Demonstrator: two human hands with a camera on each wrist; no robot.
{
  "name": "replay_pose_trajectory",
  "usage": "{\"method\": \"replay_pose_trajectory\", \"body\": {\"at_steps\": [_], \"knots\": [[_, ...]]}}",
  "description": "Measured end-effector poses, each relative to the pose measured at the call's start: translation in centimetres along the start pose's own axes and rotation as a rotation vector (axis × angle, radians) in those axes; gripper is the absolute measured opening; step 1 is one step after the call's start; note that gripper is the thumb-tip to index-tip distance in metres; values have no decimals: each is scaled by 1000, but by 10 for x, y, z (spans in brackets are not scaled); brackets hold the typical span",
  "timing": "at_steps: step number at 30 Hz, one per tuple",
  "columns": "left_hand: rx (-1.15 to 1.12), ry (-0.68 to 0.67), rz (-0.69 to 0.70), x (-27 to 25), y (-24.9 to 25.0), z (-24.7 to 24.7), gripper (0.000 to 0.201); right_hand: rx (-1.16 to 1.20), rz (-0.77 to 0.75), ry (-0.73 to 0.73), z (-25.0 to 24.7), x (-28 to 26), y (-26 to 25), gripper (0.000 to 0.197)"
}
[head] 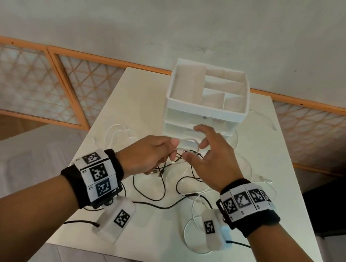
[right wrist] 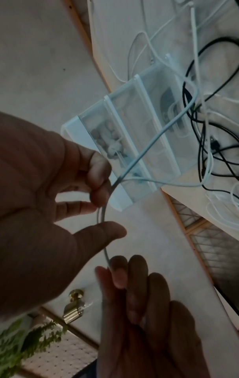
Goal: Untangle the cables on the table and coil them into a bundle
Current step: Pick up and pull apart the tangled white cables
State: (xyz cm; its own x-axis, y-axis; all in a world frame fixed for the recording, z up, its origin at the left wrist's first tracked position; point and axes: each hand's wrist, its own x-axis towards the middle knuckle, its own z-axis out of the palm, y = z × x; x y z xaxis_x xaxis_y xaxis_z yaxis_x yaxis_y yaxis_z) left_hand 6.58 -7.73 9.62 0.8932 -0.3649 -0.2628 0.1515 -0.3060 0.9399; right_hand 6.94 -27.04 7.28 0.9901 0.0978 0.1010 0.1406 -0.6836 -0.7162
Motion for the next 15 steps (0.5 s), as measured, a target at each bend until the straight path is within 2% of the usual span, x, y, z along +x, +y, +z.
{"method": "replay_pose_trajectory", "body": {"at_steps": [2,3,5,6,7,8,10,12,13,14,15], "knots": [[17,23,62,-7,6,-3,45,-128,-25,-63,4,-1,-4,21],[-4,40,88,-10,10,-7,45,-185,-1,-161,3,-2,-3,17],[-47,79,126,-17,14,-21,44,-292,103,-358,-3,-2,15,26],[-38,86,140,-20,13,-29,43,-343,168,-375,-11,2,29,26],[17,79,151,-23,11,-35,42,-375,238,-319,-21,8,43,24],[114,61,153,-26,5,-40,40,-382,309,-204,-34,16,57,20],[375,-22,121,-31,-11,-42,37,-314,405,145,-60,26,70,14],[606,-97,38,-32,-31,-38,35,-213,374,452,-75,30,70,16],[697,-105,-3,-32,-41,-34,33,-164,345,495,-76,29,69,18],[761,-90,-36,-31,-49,-30,32,-130,331,445,-73,26,69,24],[787,-59,-64,-29,-57,-26,32,-130,349,320,-66,21,73,40]]}}
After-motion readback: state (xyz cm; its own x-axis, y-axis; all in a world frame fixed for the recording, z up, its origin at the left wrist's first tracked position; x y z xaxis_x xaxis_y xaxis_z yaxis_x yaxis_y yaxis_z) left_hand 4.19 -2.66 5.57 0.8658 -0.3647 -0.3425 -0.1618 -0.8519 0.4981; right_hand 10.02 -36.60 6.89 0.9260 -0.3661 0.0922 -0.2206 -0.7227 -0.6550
